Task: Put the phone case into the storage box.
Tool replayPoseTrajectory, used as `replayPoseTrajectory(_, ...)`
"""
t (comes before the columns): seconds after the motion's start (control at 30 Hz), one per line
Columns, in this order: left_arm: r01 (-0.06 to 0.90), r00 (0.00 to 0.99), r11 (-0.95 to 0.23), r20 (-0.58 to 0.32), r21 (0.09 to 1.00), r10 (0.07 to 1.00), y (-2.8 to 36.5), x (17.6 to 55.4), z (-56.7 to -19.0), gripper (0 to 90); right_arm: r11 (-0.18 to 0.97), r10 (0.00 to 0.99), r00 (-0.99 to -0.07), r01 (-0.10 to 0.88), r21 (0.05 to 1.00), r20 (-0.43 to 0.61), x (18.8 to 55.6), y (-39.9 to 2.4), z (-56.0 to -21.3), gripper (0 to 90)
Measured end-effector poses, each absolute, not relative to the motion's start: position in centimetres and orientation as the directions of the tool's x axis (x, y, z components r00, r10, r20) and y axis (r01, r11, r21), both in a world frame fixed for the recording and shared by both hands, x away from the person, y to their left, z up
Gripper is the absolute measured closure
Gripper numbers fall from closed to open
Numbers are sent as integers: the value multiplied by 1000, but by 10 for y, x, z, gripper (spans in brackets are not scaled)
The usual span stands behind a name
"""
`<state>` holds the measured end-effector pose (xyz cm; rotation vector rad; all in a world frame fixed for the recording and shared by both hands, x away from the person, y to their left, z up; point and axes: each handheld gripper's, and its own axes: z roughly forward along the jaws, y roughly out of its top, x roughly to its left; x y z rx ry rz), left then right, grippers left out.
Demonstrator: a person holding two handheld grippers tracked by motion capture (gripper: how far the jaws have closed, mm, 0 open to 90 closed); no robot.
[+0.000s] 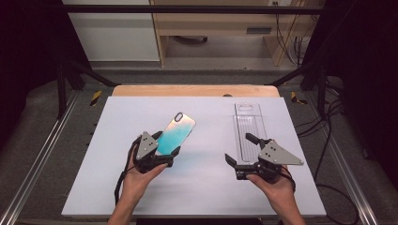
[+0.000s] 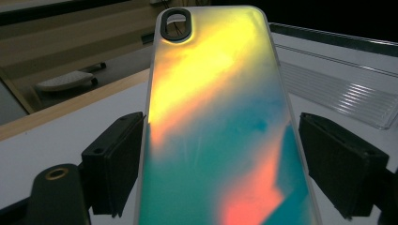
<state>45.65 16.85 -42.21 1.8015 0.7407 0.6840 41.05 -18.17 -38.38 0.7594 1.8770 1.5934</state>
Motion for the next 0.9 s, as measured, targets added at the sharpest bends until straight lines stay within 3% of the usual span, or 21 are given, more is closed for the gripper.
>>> replayPoseTrajectory(0.27,154,639,-262,107,953,762,169,453,-422,163,129,724,-690,132,983,-2,421,-162,-382,117)
replayPoseTrajectory(0.9,113,643,-223,100,968,759,167,445,-415,163,118,699,-714,179,977,46,434,-132,-379,183)
